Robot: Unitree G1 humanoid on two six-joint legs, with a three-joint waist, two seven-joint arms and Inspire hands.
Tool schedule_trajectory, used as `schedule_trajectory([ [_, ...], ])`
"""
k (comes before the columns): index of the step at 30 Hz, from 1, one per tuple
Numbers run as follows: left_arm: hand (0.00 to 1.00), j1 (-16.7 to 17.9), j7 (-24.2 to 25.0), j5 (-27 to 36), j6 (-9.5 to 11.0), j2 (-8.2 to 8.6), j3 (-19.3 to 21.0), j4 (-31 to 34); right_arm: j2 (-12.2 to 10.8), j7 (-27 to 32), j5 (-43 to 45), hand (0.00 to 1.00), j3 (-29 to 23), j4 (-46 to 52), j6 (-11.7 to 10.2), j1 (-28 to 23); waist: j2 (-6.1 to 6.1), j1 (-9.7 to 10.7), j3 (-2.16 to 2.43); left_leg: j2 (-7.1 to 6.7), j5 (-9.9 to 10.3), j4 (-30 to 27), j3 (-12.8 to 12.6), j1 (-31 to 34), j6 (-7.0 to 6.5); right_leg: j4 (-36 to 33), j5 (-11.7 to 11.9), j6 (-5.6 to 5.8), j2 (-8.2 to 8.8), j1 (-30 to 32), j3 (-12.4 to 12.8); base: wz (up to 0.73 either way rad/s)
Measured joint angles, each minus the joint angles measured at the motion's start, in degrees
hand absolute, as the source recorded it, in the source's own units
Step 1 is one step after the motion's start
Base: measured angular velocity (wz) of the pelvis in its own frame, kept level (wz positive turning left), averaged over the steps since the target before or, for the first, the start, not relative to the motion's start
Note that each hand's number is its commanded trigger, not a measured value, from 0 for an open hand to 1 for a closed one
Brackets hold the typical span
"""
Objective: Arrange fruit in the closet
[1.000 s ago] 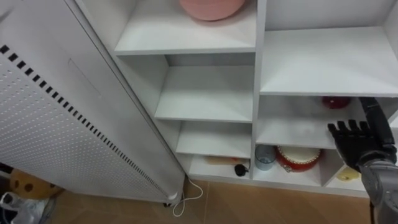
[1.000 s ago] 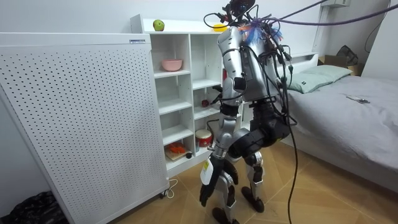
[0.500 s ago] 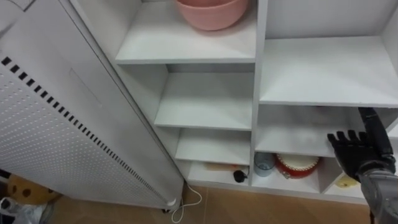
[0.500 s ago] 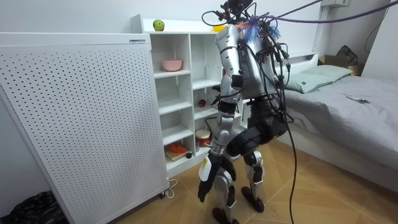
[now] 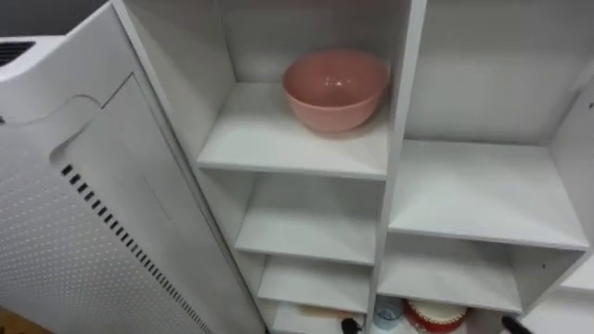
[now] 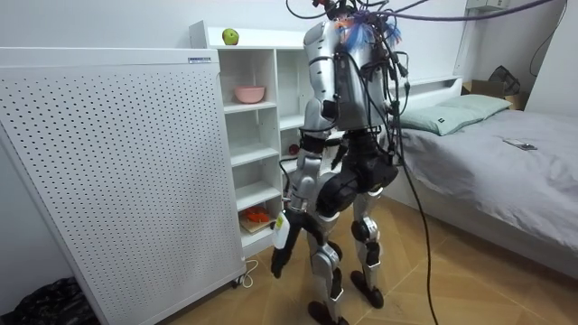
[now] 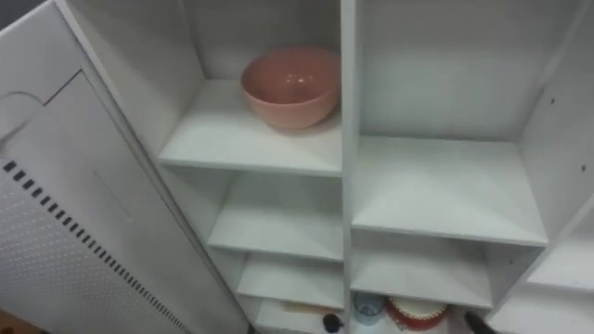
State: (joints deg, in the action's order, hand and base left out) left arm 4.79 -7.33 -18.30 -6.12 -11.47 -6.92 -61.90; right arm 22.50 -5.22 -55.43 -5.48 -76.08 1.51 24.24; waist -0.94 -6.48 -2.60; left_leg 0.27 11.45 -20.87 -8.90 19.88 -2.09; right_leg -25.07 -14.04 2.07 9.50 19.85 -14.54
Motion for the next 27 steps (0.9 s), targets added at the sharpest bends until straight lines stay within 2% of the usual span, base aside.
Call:
schedule_trajectory([
  [1,0.0,-0.1,-0.1,0.0,0.2,-0.1,0.5,0.0,0.0,-0.3,2.4,0.0,0.7,0.0,0.0,-0.8,0.39,0.2,0.03,-0.02,0.0,0.4,-0.3,-0.9,0.0,0.4,0.0,0.06,-0.03,-0.8,0.0,-0.11],
  [2,0.0,0.0,-0.8,0.1,0.5,-0.32,1.3,0.0,-0.1,-0.8,7.2,0.0,2.8,0.0,0.0,-2.6,1.34,0.4,0.12,0.03,0.0,1.2,-0.3,-2.9,0.0,0.9,0.0,0.07,-0.15,-2.6,0.0,-0.1],
  [4,0.0,0.0,-1.4,-1.5,1.4,-0.62,3.0,0.0,-0.4,-1.9,13.9,0.0,5.5,0.4,-0.2,-6.8,2.75,0.9,0.8,0.21,0.0,1.8,-0.3,-5.6,0.02,4.1,0.4,0.43,-1.1,-6.5,-0.2,-0.01],
  [5,0.0,0.0,-1.9,-2.3,1.7,-0.81,3.8,0.0,-0.9,-2.1,18.1,0.0,7.1,0.5,-0.1,-9.5,3.77,1.0,1.43,0.3,0.1,2.3,-0.2,-7.3,0.12,5.9,0.8,0.44,-1.6,-8.9,-0.7,0.11],
  [6,0.0,0.1,-2.3,-2.3,1.9,-0.97,3.9,-0.1,-1.6,-2.3,22.0,0.0,7.7,0.5,-0.1,-11.5,4.5,1.6,1.72,0.35,0.1,2.7,0.0,-8.9,0.25,7.0,0.9,0.42,-1.77,-11.2,-1.4,0.12],
  [8,0.0,0.5,-2.4,-2.3,2.2,-0.79,4.0,-0.2,-2.2,-2.7,27.4,0.0,7.6,0.5,0.0,-14.1,5.12,2.1,1.89,0.56,0.6,3.4,-0.2,-11.8,0.85,8.7,1.1,0.61,-2.26,-14.4,-1.3,-0.01],
  [9,0.0,0.9,-2.4,-2.4,2.5,-0.73,4.0,0.0,-2.4,-3.1,30.5,0.0,7.7,0.7,0.0,-15.3,5.09,2.4,1.93,0.89,1.0,3.5,-0.2,-13.1,1.47,9.8,1.4,0.61,-2.78,-16.1,-1.4,-0.11],
  [12,0.0,1.0,-2.7,-2.8,2.8,-0.74,5.2,0.0,-3.6,-3.1,35.1,0.0,7.7,2.1,-0.1,-18.7,5.23,3.2,1.95,1.2,1.3,4.6,-0.2,-15.6,1.84,11.5,1.8,0.54,-3.53,-19.0,-1.4,0.0],
  [15,0.0,2.9,-3.4,-5.7,3.4,-0.63,9.1,0.0,-5.5,-3.6,39.1,0.0,7.5,2.7,-0.1,-21.5,4.97,3.2,1.93,1.64,1.6,7.3,-0.2,-19.5,2.3,12.9,2.0,0.35,-4.38,-22.0,-1.4,-0.06],
  [17,0.0,4.0,-3.6,-6.3,3.2,-0.64,10.6,-0.1,-7.1,-3.7,40.9,0.0,7.5,2.7,-0.1,-22.9,4.78,3.2,2.24,1.95,1.8,7.8,-0.3,-20.8,2.51,13.7,2.3,0.27,-4.82,-23.6,-1.3,-0.05],
  [19,0.0,5.0,-3.6,-6.5,2.9,-0.38,11.3,-0.5,-8.3,-4.2,42.0,0.0,7.5,2.7,-0.1,-24.0,4.25,3.2,2.36,2.01,1.8,8.2,-0.3,-22.0,2.6,13.9,2.3,0.27,-4.94,-24.8,-1.2,-0.02],
  [20,0.0,5.0,-3.6,-6.7,2.8,-0.18,11.4,-1.4,-8.7,-4.2,42.3,0.0,7.5,2.6,-0.2,-24.4,3.95,3.2,2.44,1.95,1.8,8.4,-0.2,-22.6,2.61,14.5,2.3,0.27,-4.98,-25.5,-1.2,0.0],
  [23,0.0,4.9,-3.6,-6.7,2.8,0.71,12.6,-2.4,-9.6,-4.5,42.2,0.0,7.5,1.9,-0.5,-25.1,2.96,3.2,2.31,1.93,1.8,8.7,-0.2,-23.9,2.62,14.5,2.3,0.29,-5.03,-26.8,-1.2,0.01],
  [27,0.0,5.1,-3.6,-6.7,2.5,2.18,13.4,-2.5,-11.3,-5.0,42.3,0.0,7.6,2.0,-0.7,-26.9,2.5,3.3,2.5,1.94,1.8,9.2,-0.3,-24.7,2.71,14.7,2.3,0.29,-5.15,-27.4,-1.0,0.0],
])
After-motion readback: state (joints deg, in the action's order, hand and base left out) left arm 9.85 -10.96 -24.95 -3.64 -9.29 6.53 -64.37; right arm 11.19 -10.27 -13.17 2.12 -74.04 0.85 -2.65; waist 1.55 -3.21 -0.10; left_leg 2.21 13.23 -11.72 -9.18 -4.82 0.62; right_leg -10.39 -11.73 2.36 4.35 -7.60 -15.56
